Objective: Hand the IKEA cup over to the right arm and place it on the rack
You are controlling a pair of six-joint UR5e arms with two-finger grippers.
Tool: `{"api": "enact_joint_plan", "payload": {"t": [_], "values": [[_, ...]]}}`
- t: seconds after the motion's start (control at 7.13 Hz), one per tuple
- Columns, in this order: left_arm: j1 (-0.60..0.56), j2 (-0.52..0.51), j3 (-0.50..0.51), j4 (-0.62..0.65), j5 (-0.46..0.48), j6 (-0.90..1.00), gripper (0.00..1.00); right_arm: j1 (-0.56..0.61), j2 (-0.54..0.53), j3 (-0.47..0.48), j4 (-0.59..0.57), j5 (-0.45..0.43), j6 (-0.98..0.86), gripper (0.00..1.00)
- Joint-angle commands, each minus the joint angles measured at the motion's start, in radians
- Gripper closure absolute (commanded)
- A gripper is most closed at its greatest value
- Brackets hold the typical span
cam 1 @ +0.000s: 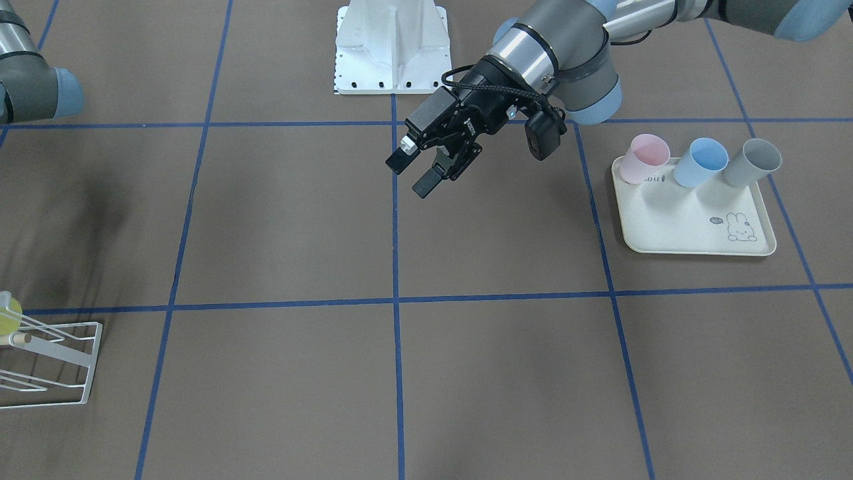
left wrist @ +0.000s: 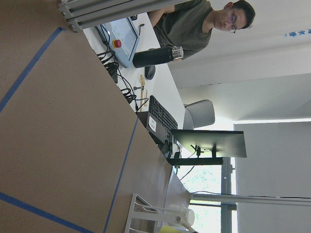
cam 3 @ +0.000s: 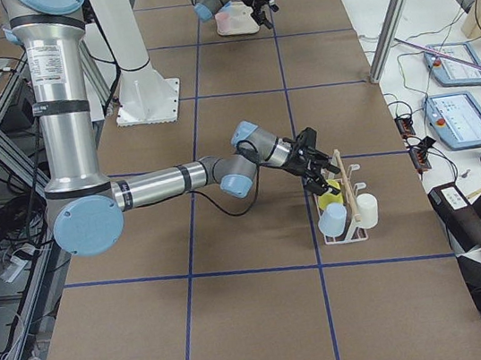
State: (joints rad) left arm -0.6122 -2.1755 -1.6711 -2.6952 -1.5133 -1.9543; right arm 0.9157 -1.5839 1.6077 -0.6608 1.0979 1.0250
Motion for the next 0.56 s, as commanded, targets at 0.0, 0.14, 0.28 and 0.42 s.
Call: {"api": "enact_joint_plan", "payload": {"t": [0.0, 0.14, 0.28, 0.42], "values": [[0.000, -0.001, -0.001, 0.000, -0.001, 0.000, 0.00, 0.000, 0.002, -0.003, 0.024, 0.002, -0.005, 0.00], [0.000, -0.001, -0.001, 0.000, -0.001, 0.002, 0.00, 0.002, 0.002, 0.003, 0.055, 0.008, -0.008, 0.00], [0.000, -0.001, -0.002, 0.000, -0.001, 0.002, 0.00, 0.008, 0.002, 0.026, 0.055, 0.010, -0.026, 0.00], [-0.006, 0.006, -0.004, 0.002, -0.011, 0.006, 0.00, 0.029, 0.004, 0.081, 0.050, 0.043, -0.029, 0.00]]}}
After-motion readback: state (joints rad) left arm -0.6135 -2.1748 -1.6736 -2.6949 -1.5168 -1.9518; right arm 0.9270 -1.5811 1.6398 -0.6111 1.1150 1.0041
